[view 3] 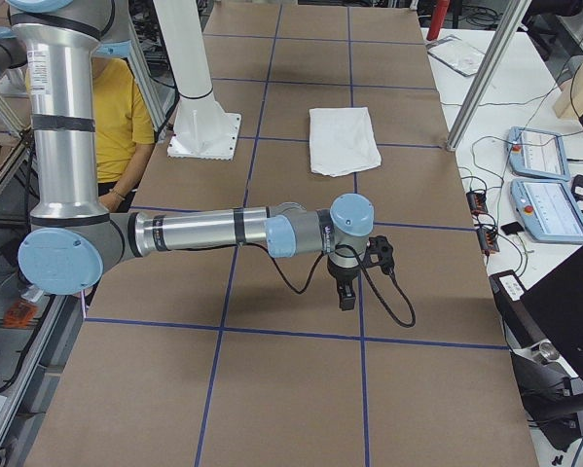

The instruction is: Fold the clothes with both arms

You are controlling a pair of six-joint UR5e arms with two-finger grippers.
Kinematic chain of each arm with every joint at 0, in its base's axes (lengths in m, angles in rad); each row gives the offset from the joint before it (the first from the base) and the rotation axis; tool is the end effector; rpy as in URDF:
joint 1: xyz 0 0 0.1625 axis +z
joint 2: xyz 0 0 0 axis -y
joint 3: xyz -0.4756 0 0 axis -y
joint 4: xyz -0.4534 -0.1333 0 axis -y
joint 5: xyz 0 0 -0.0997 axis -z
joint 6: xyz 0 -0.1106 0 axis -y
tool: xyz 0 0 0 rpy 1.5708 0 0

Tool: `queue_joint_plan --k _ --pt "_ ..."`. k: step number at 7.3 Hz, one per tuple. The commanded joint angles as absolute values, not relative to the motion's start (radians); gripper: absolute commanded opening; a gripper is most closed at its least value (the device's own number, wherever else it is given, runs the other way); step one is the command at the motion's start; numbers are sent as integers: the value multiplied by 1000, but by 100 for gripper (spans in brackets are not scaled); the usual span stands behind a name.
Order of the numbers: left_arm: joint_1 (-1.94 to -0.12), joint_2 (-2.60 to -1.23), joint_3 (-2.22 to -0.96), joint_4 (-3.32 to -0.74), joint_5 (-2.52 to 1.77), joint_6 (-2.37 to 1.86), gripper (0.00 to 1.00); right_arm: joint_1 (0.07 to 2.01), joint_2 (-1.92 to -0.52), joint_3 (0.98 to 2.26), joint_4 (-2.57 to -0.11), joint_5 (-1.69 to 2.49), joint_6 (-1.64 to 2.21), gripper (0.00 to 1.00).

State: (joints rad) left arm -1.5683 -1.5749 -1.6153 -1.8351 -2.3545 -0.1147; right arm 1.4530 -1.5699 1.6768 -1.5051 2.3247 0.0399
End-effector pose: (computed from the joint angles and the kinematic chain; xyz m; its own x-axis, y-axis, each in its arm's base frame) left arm -0.0538 -0.5739 0.6599 0.7034 0.1087 -0.7024 0.0786 0.9703 0.2289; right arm -0.0090 -0.5662 0.6520 0.7142 -0.1632 0.6806 0.0874 0.9856 0.1447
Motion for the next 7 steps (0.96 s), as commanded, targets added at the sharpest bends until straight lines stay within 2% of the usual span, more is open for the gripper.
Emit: queue_joint_plan --k 1,7 --pt "-1572 -1548 -1602 -1830 -2355 -112 100 1453 -1572 1670 -1500 2327 41 100" --pt "-1578 -1534 -1611 -1830 -2355 -115 100 1453 -1583 1675 -1500 2330 57 100"
